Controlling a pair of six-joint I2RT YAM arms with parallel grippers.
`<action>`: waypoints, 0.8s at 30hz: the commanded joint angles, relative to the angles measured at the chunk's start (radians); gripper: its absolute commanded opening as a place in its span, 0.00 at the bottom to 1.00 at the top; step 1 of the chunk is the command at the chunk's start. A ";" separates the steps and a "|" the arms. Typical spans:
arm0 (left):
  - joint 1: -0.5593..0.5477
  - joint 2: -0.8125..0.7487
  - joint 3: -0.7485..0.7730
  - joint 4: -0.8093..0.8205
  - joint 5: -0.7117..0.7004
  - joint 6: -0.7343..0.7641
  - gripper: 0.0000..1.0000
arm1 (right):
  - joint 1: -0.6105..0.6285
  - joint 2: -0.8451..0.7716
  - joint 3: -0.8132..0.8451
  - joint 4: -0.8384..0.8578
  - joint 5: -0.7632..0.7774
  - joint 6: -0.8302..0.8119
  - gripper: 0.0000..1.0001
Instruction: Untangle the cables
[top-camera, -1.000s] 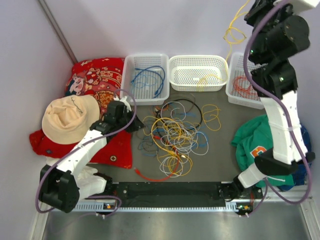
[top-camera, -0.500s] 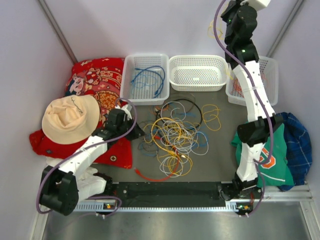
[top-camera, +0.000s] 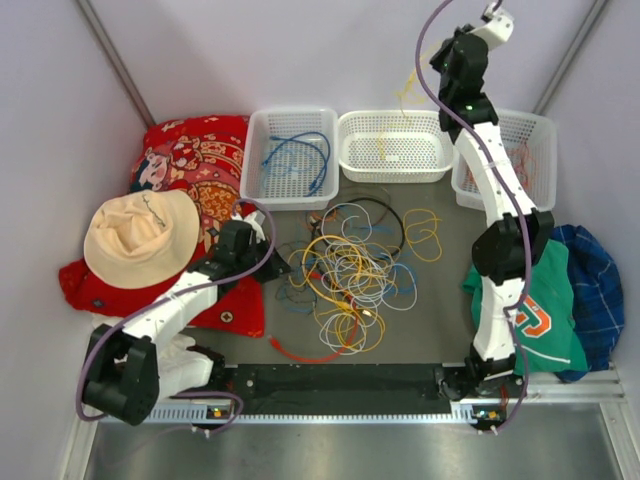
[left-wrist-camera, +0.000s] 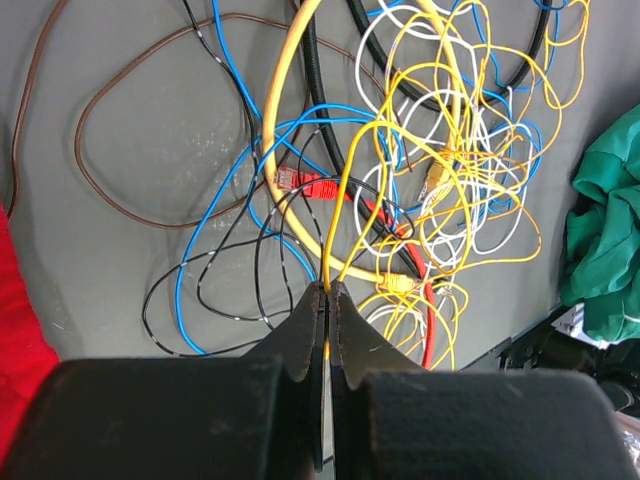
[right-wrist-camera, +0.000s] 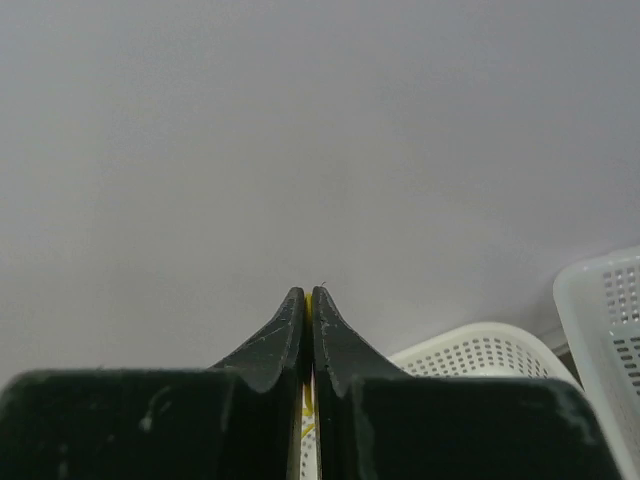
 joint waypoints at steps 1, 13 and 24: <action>-0.005 -0.012 -0.008 0.049 -0.016 -0.005 0.00 | -0.004 0.048 -0.008 -0.088 -0.093 0.025 0.12; -0.007 -0.084 0.048 0.034 -0.044 -0.005 0.00 | 0.062 -0.179 -0.173 -0.133 -0.280 0.153 0.99; -0.013 -0.115 0.387 0.086 -0.074 -0.039 0.00 | 0.186 -0.857 -1.009 0.005 -0.443 0.247 0.98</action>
